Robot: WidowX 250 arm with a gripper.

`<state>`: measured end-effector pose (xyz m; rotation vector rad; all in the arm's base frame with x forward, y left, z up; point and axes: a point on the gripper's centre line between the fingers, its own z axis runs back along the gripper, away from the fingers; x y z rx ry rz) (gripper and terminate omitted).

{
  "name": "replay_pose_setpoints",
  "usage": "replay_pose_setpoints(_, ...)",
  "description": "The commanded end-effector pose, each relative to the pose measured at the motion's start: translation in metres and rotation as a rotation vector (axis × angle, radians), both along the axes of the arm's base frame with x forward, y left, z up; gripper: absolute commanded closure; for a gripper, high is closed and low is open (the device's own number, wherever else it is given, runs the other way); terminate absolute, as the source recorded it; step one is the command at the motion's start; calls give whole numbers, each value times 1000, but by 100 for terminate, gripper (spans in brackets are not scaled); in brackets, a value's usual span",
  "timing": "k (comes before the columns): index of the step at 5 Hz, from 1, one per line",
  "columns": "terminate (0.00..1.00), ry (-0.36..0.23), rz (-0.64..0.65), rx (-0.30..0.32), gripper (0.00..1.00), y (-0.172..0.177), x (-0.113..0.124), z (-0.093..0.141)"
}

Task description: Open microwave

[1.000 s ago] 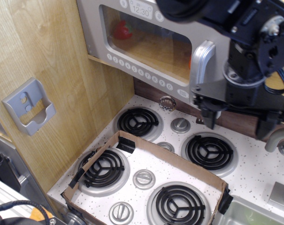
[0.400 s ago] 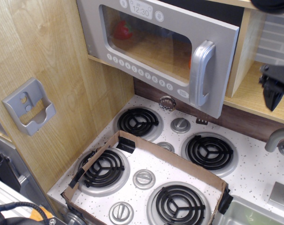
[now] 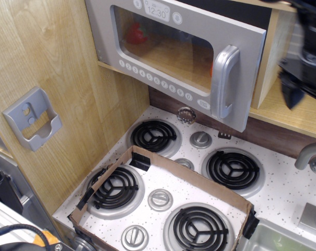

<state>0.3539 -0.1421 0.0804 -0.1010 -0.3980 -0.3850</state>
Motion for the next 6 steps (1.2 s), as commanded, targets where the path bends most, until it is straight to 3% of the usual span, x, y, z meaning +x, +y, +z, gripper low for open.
replay_pose_setpoints(1, 0, -27, -136, 37, 0, 34, 11, 7)
replay_pose_setpoints(2, 0, -16, -80, 48, 0, 40, 6, 7)
replay_pose_setpoints(4, 0, 25, 287, 5, 0, 72, -52, -15)
replay_pose_setpoints(5, 0, 33, 417, -18, 0, 95, -86, -23)
replay_pose_setpoints(6, 0, 23, 451, -36, 0, 118, -105, -30)
